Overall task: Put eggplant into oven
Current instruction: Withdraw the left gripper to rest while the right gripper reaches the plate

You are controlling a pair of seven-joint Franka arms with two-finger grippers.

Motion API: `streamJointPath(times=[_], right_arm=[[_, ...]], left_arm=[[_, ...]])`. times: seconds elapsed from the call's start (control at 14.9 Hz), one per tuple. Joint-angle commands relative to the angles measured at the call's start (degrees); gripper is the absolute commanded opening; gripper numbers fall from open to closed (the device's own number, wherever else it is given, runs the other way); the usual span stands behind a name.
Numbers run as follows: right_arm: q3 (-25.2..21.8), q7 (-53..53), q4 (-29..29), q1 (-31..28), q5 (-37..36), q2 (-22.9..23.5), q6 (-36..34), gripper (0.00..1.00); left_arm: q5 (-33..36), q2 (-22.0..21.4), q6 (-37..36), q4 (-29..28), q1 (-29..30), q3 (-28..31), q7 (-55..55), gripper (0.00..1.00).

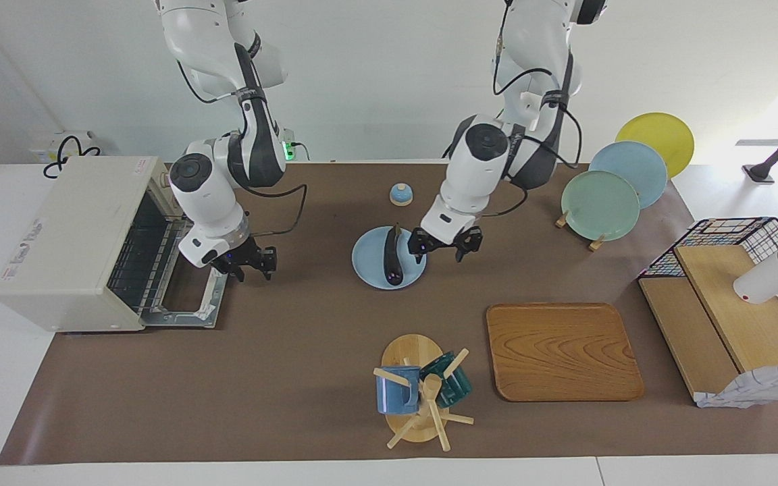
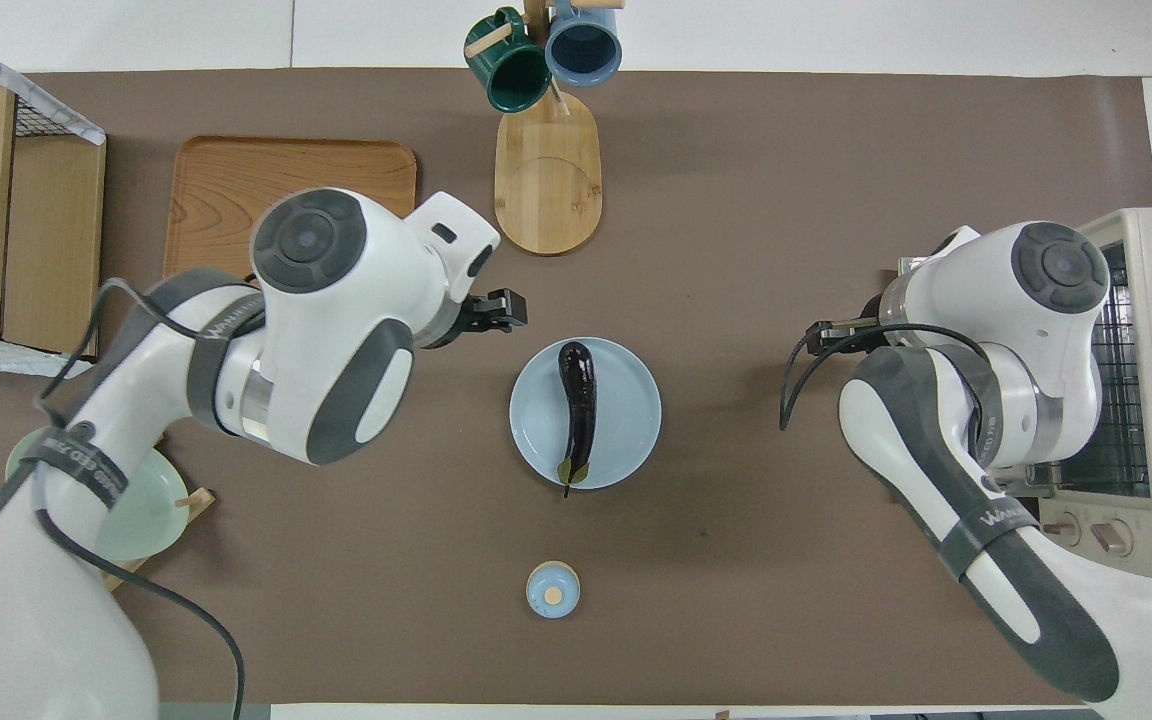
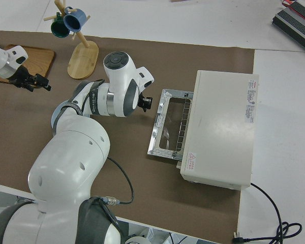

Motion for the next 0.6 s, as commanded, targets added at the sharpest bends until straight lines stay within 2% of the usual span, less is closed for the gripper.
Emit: streamJointPath(times=[0.0, 0.27, 0.33, 0.4, 0.47, 0.54], right_arm=[[0.18, 6.79, 7.77, 6.19, -0.11, 1.63, -5.99, 1.0], [0.18, 22.08, 15.08, 18.21, -0.29, 6.46, -8.64, 1.0], [0.18, 26.74, 17.35, 20.86, -0.99, 8.3, -8.64, 0.97], [0.27, 30.71, 20.42, 23.23, -2.04, 10.84, -8.73, 0.89], [0.27, 34.75, 22.72, 26.3, -2.48, 13.3, -8.47, 0.87], [0.18, 39.23, 25.61, 29.73, -2.66, 16.11, -8.55, 0.8]], left_arm=[[-0.49, -0.71, -6.3, 3.5, 6.7, -0.25, 6.86, 1.0], [-0.31, -2.81, -9.13, 5.18, 13.48, -0.16, 12.24, 1.0], [-0.23, -3.34, -9.39, 5.09, 14.54, -0.16, 13.46, 1.0], [-0.23, -4.05, -10.18, 5.09, 15.51, -0.16, 14.52, 1.0], [0.03, -4.75, -11.4, 5.18, 16.12, -0.08, 15.31, 1.0], [2.04, -5.97, -12.54, 5.09, 17.0, 0.18, 16.89, 1.0]])
